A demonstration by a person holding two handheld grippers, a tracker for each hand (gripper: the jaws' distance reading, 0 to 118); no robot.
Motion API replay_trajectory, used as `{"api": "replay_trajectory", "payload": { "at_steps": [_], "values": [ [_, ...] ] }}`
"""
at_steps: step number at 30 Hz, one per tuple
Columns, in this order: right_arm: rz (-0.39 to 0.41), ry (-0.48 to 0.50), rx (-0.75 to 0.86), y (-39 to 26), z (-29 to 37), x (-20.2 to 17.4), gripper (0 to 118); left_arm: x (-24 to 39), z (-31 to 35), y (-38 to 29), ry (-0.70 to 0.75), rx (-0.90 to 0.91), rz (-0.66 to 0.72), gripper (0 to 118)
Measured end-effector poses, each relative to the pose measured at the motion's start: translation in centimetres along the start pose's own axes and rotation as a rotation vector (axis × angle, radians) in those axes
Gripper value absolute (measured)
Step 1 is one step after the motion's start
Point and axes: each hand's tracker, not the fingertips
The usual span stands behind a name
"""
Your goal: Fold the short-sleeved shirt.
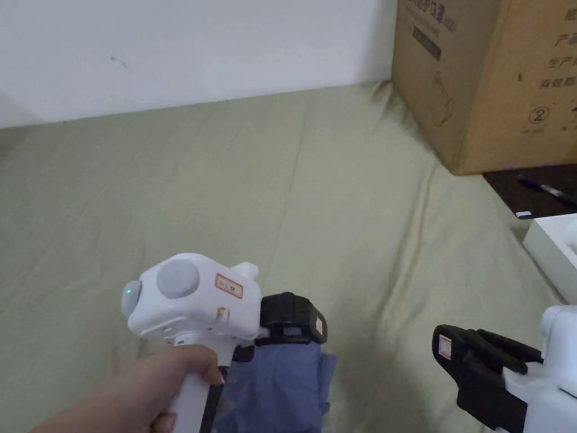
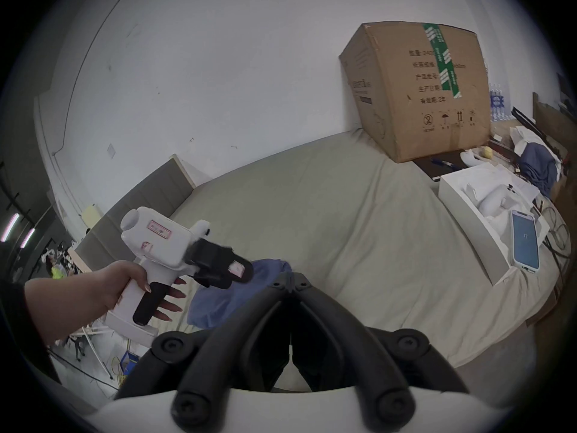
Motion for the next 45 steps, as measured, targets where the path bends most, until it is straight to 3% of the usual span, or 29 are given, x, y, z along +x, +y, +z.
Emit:
{"api": "replay_trajectory", "payload": {
  "at_steps": [2,8,9,10,11,12,13,17,22,28,32,39,45],
  "values": [
    [-0.004,-0.002,0.003,0.0,-0.2,0.3,0,-0.4,1.8,0.3,-0.004,0.042,-0.002,117],
    [-0.022,0.011,-0.003,0.2,-1.4,0.4,0,-2.3,5.6,-1.0,0.262,0.086,-0.086,113],
    [-0.022,0.015,-0.002,0.3,-1.5,0.3,0,-2.7,5.5,-1.5,0.269,0.088,-0.107,104],
    [-0.021,0.018,0.000,0.3,-1.6,0.2,0,-2.8,5.4,-1.9,0.259,0.094,-0.110,83],
    [-0.017,0.021,0.001,0.3,-1.6,0.1,0,-2.7,5.1,-2.3,0.255,0.091,-0.113,39],
    [-0.013,0.023,0.000,0.2,-1.6,0.0,0,-2.6,4.4,-2.6,0.245,0.085,-0.116,8],
    [-0.010,0.023,-0.002,0.2,-1.7,-0.1,0,-2.5,3.5,-2.8,0.221,0.075,-0.118,2],
    [-0.006,0.019,-0.018,0.0,-1.7,0.0,0,-1.1,-0.6,-3.5,0.075,0.007,-0.120,2],
    [-0.006,0.002,-0.030,-0.2,-1.6,0.2,0,0.4,-8.0,-4.0,0.304,-0.091,-0.157,1],
    [-0.009,-0.003,-0.029,0.0,-1.3,0.0,0,1.1,-8.6,-4.6,0.155,0.029,-0.079,1],
    [-0.005,0.015,-0.022,0.7,-0.9,-1.1,0,1.6,-2.7,-6.3,-0.057,0.301,-0.055,0],
    [0.094,0.040,0.122,4.0,1.2,-4.3,0,3.2,12.7,-11.5,0.081,0.787,-0.264,0],
    [0.217,0.018,0.338,6.3,3.0,-7.7,0,4.4,19.4,-16.6,0.423,1.151,-0.374,0]
  ]
}}
